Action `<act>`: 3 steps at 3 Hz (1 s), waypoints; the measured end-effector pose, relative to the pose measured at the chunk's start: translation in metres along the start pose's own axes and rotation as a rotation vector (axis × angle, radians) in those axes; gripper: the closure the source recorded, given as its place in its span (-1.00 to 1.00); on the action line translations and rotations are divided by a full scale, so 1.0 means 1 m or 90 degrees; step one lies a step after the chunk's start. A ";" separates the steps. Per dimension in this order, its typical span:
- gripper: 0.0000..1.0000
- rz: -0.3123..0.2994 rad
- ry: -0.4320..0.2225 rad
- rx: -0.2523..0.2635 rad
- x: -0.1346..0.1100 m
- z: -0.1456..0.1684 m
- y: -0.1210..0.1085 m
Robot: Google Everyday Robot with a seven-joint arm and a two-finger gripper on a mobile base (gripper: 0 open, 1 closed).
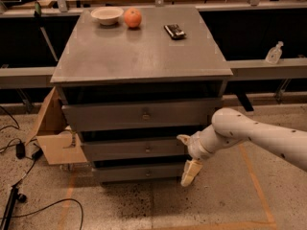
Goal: Open middle drawer
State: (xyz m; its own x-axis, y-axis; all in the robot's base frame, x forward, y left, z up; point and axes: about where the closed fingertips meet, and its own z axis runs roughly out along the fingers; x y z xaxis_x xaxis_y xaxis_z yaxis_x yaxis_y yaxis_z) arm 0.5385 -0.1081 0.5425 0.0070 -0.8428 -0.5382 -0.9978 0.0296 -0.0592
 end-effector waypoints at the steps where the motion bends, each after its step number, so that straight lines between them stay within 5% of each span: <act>1: -1.00 -0.038 0.033 0.010 0.029 0.018 -0.014; 3: -1.00 -0.042 0.030 0.023 0.038 0.032 -0.019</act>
Offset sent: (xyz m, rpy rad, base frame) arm 0.0122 -0.0126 -0.0246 -0.0447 -0.0361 0.0327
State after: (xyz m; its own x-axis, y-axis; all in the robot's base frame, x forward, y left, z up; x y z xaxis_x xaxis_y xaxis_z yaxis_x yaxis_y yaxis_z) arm 0.5596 -0.1235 0.4960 0.0685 -0.8677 -0.4924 -0.9922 -0.0078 -0.1243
